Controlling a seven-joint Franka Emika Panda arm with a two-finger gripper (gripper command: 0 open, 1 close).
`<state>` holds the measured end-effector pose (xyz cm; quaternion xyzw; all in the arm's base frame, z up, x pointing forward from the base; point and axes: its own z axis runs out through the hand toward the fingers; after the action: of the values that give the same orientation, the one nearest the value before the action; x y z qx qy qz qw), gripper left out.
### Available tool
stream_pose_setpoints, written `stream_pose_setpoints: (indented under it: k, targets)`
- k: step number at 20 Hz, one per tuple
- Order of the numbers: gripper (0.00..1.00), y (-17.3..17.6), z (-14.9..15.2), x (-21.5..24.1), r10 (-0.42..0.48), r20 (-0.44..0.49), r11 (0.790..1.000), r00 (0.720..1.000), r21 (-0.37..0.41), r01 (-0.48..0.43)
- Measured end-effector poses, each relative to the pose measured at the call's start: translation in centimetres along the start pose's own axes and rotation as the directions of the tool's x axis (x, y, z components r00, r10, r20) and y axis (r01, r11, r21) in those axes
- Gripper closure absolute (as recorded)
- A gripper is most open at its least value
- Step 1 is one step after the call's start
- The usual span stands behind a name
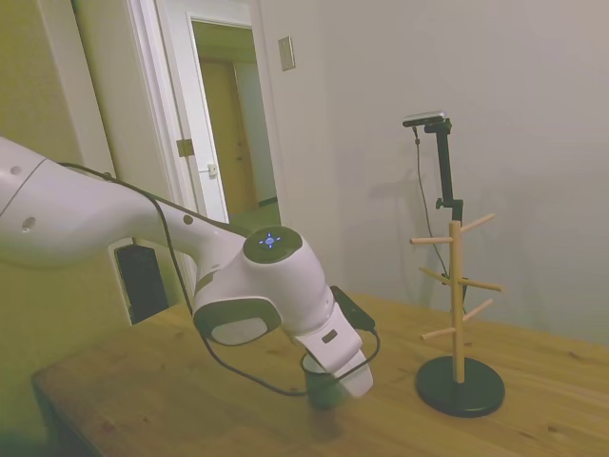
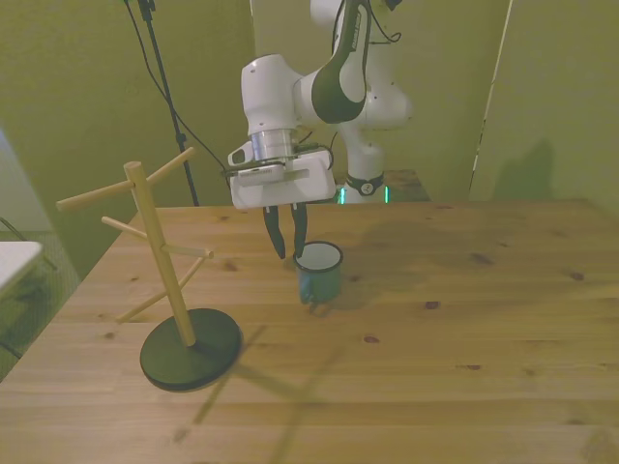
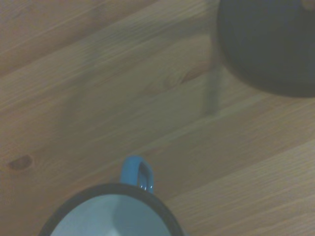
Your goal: Unload the mug
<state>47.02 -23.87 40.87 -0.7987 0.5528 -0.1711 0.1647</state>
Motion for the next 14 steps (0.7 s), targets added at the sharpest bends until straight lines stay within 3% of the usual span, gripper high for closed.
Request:
stream_pose_setpoints:
  k: [5,9,14]
  targets:
    - [0.00,-2.8,-4.0,-0.5,-0.074,0.066,0.996,0.995,-0.042,0.077]
    - [0.00,-7.7,-7.2,-2.8,-0.143,0.102,0.984,0.985,-0.097,0.153]
    - [0.00,-15.4,-6.5,-7.0,-0.233,0.114,0.962,0.966,-0.119,0.246]
